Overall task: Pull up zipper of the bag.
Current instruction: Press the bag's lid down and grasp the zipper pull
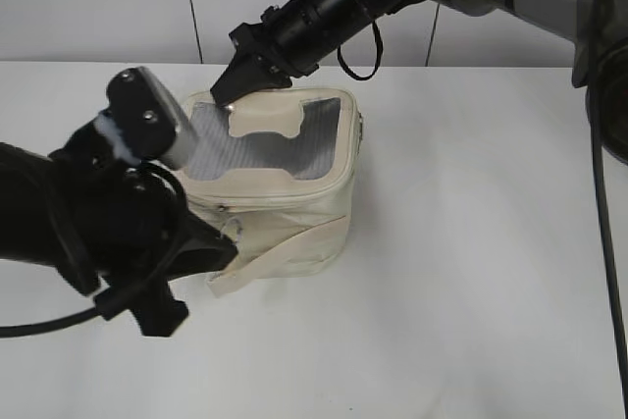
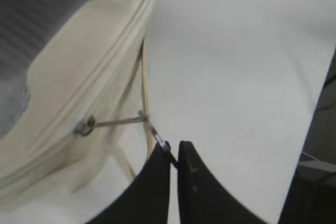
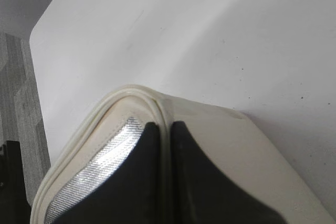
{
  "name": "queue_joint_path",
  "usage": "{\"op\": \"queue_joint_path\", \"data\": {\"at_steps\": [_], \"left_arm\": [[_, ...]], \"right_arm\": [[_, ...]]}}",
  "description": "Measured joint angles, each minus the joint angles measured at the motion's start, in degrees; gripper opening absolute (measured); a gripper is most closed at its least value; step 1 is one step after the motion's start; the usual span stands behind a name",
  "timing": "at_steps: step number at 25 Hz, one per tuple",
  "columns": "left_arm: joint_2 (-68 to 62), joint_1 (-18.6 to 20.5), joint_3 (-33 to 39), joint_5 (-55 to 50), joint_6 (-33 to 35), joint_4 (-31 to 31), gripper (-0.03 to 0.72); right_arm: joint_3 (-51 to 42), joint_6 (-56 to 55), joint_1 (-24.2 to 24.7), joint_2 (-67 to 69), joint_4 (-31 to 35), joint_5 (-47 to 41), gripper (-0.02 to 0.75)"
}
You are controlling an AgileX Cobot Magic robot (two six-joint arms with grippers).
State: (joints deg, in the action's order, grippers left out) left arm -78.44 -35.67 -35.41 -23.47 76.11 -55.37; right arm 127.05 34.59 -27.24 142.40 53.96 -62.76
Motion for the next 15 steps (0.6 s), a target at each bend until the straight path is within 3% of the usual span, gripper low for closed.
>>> {"op": "queue_joint_path", "data": {"at_steps": [2, 5, 12, 15], "left_arm": [[-1.46, -4.96, -0.25, 5.32, -0.05, -1.53, 0.017], [-4.67, -9.43, -2.48, 8.17, -0.05, -2.6, 0.017], [-6.77, -10.33, -4.66, 7.68, -1.86, -4.89, 0.024], [-6.72, -8.88, -4.66, 2.61, -3.92, -5.07, 0.091]], "right_arm": [[0.0, 0.0, 0.07, 0.0, -0.05, 0.07, 0.043], [0.03, 0.0, 0.07, 0.0, -0.05, 0.07, 0.043], [0.07, -0.05, 0.07, 0.0, -0.18, 0.14, 0.044], [0.73, -0.12, 0.14, -0.16, -0.98, 0.08, 0.156]]}}
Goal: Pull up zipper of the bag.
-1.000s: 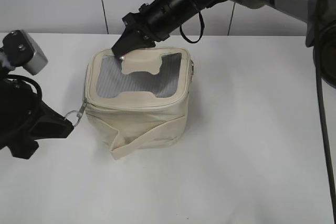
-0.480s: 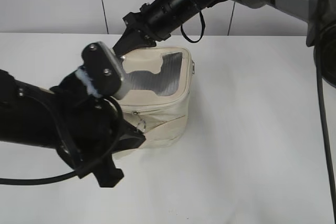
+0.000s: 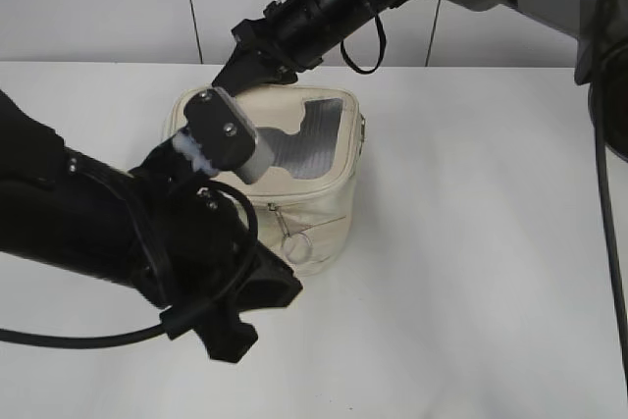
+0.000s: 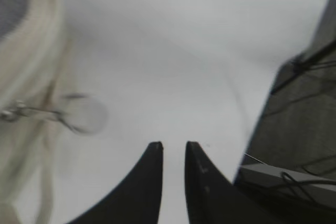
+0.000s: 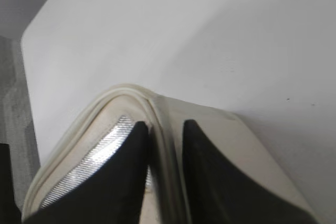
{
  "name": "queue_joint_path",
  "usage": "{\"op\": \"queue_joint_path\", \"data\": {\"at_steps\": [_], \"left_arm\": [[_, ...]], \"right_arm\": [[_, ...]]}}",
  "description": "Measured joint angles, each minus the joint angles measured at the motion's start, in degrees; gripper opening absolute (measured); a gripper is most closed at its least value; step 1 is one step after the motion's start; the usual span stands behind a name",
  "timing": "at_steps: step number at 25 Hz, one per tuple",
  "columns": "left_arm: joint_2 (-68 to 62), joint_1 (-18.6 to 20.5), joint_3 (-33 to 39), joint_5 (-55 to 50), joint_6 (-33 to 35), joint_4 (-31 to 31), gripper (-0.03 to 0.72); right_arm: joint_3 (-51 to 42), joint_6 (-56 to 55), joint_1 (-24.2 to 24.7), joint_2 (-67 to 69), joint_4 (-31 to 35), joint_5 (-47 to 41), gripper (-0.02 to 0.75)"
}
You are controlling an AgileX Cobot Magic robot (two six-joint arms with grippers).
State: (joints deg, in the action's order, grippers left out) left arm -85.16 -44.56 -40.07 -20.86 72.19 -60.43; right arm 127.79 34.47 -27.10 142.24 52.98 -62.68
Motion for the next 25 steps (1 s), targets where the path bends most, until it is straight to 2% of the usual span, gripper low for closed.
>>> {"op": "queue_joint_path", "data": {"at_steps": [3, 4, 6, 10, 13, 15, 18, 21, 23, 25], "left_arm": [[1.31, 2.16, 0.0, -8.85, -0.49, 0.13, 0.222], [2.22, 3.41, 0.0, -11.17, -1.19, 0.58, 0.257], [4.2, 6.31, 0.0, -14.8, -4.07, 3.1, 0.306], [9.41, 14.81, -0.11, -18.89, -11.06, 9.86, 0.33], [10.05, 23.17, -3.17, -20.47, -11.96, 11.47, 0.334], [7.23, 27.79, -8.35, -22.21, -10.76, 11.51, 0.333], [-0.75, 30.34, -19.07, -25.9, -9.18, 11.45, 0.335], [-11.63, 30.33, -32.49, -31.04, -8.55, 10.6, 0.363], [-19.61, 29.96, -42.66, -35.51, -8.43, 10.34, 0.408], [-26.31, 29.2, -51.79, -39.56, -8.35, 10.25, 0.463]], "right_arm": [[2.29, -0.52, 0.91, -0.66, -3.28, -1.24, 0.337], [3.28, -1.31, 1.36, -1.04, -4.3, -2.25, 0.367], [4.87, -3.8, 2.65, -2.33, -6.9, -3.67, 0.379], [5.85, -8.43, 6.24, -5.61, -13.49, -6.0, 0.367], [4.3, -10.6, 10.15, -7.86, -15.65, -6.26, 0.363], [0.65, -10.95, 12.5, -10.02, -15.59, -6.26, 0.356], [-9.86, -8.53, 15.49, -16.0, -15.53, -4.91, 0.335], [-27.42, -2.45, 17.18, -25.04, -12.23, 3.37, 0.33], [-41.01, 2.72, 17.56, -31.54, -7.11, 12.63, 0.328], [-55.13, 12.02, 17.56, -36.03, 0.87, 20.41, 0.328]]}}
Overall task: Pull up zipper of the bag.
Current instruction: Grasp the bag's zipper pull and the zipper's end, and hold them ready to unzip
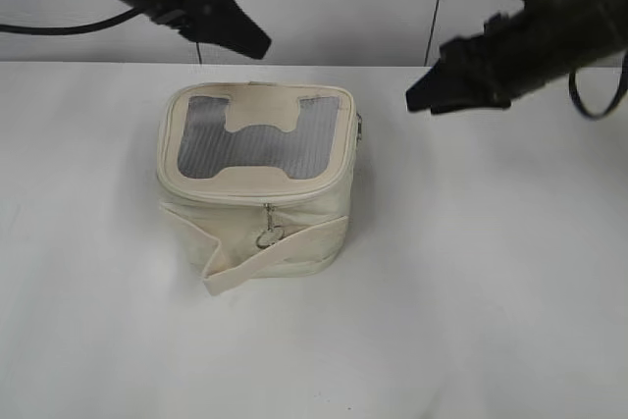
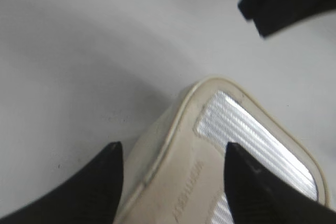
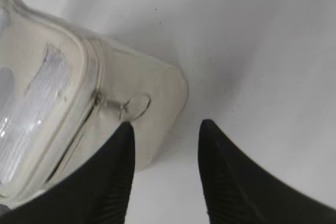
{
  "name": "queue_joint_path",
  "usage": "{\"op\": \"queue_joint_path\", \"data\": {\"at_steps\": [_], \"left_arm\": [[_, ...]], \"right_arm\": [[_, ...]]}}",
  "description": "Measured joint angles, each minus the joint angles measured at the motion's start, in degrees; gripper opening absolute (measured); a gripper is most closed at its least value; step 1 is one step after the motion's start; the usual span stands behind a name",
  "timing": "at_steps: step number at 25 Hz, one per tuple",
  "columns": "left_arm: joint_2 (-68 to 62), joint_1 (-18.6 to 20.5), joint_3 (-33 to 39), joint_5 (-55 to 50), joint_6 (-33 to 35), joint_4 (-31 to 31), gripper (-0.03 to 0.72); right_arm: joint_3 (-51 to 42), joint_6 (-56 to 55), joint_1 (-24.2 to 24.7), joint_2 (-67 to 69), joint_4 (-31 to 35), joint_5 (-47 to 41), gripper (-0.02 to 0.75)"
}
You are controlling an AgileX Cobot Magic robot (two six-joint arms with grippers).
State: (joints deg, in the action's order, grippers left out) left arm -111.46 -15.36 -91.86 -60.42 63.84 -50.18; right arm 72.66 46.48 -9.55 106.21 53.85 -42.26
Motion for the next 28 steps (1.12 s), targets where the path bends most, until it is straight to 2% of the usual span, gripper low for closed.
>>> {"op": "queue_joint_path", "data": {"at_steps": [3, 5, 7, 12, 21, 23, 25, 28], "left_arm": [[-8.36, -1.67, -12.32, -5.82, 0.06, -0.05, 0.51], [-12.72, -3.09, -18.43, -7.71, -0.11, -0.11, 0.518], [-15.51, -4.25, -21.86, -8.22, -0.18, -0.06, 0.521], [-18.3, -6.51, -23.58, -8.88, -0.79, 3.08, 0.522], [-19.42, -6.84, -23.76, -9.13, -4.69, 6.85, 0.502], [-19.42, -7.02, -24.0, -9.24, -4.88, 8.09, 0.453], [-19.42, -7.14, -24.11, -9.3, -4.93, 9.55, 0.365], [-19.23, -7.71, -24.11, -10.11, -4.98, 10.86, 0.134]], "right_arm": [[-14.97, 19.43, -0.11, -3.3, 17.6, 5.45, 0.328], [-20.86, 30.41, -0.11, -3.67, 28.68, 6.37, 0.328], [-24.39, 38.6, -0.11, -3.67, 35.18, 6.65, 0.341], [-25.5, 43.76, -0.11, -3.7, 41.0, 5.74, 0.374], [-25.5, 44.25, -0.11, -2.95, 42.18, 5.03, 0.379], [-25.5, 44.25, -0.11, -2.48, 42.18, 5.03, 0.379], [-25.5, 44.32, -0.11, -2.26, 42.3, 5.08, 0.379], [-25.5, 44.51, -0.11, -2.2, 42.42, 5.08, 0.379]]}}
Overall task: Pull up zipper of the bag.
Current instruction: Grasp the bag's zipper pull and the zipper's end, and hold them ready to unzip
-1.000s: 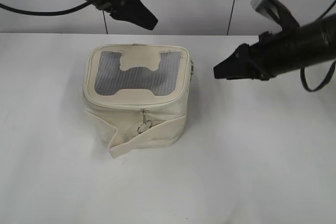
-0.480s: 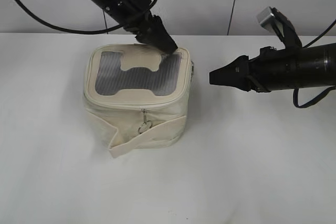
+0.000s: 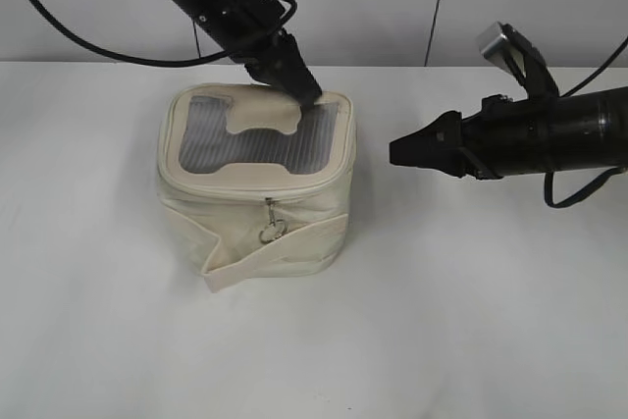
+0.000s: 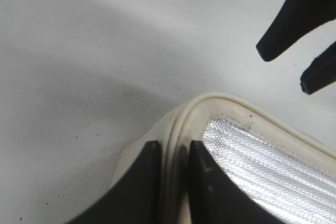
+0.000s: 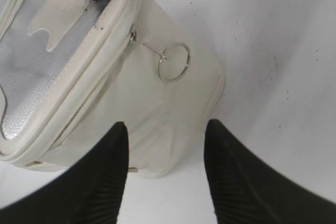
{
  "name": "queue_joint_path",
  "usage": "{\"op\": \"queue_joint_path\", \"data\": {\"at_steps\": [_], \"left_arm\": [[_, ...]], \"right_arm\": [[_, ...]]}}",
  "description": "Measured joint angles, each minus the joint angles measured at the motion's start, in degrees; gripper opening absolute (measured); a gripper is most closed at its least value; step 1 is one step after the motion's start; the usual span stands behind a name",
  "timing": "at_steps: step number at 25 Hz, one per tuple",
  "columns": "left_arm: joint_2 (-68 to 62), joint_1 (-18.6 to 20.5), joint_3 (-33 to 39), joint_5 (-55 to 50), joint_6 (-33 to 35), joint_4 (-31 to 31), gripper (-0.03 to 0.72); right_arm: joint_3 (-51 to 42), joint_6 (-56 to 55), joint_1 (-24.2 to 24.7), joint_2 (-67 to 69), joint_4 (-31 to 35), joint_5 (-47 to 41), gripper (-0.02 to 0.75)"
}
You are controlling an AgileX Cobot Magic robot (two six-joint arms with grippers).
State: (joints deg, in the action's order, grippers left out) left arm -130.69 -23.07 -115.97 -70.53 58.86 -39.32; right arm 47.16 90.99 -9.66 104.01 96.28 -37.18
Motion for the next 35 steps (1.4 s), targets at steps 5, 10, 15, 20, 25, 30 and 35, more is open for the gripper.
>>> {"op": "queue_joint_path", "data": {"at_steps": [5, 10, 15, 20, 25, 30, 35], "left_arm": [[0.06, -0.03, 0.0, -0.27, -0.19, 0.59, 0.046], [0.06, -0.06, 0.0, -0.27, -0.19, 0.59, 0.046], [0.06, -0.06, 0.0, -0.27, -0.19, 0.59, 0.046], [0.06, -0.06, 0.0, -0.27, -0.19, 0.59, 0.044], [0.06, -0.06, 0.0, -0.27, -0.19, 0.59, 0.044], [0.06, 0.0, 0.0, -0.22, -0.25, 0.7, 0.044], [0.06, 0.04, 0.0, -0.17, -0.36, 0.75, 0.044]], "right_arm": [[0.0, 6.36, 0.0, 0.05, 2.47, 0.0, 0.379], [0.11, 17.17, 0.0, 1.74, 7.4, -0.05, 0.379], [2.23, 18.61, -1.64, 6.32, 7.96, -0.31, 0.379], [5.11, 18.78, -4.9, 9.02, 8.15, 0.24, 0.379], [7.69, 18.78, -7.21, 9.9, 8.2, 3.33, 0.379], [10.28, 18.78, -8.57, 11.72, 8.22, 6.16, 0.379], [13.2, 18.78, -9.21, 14.65, 8.27, 7.77, 0.311]]}}
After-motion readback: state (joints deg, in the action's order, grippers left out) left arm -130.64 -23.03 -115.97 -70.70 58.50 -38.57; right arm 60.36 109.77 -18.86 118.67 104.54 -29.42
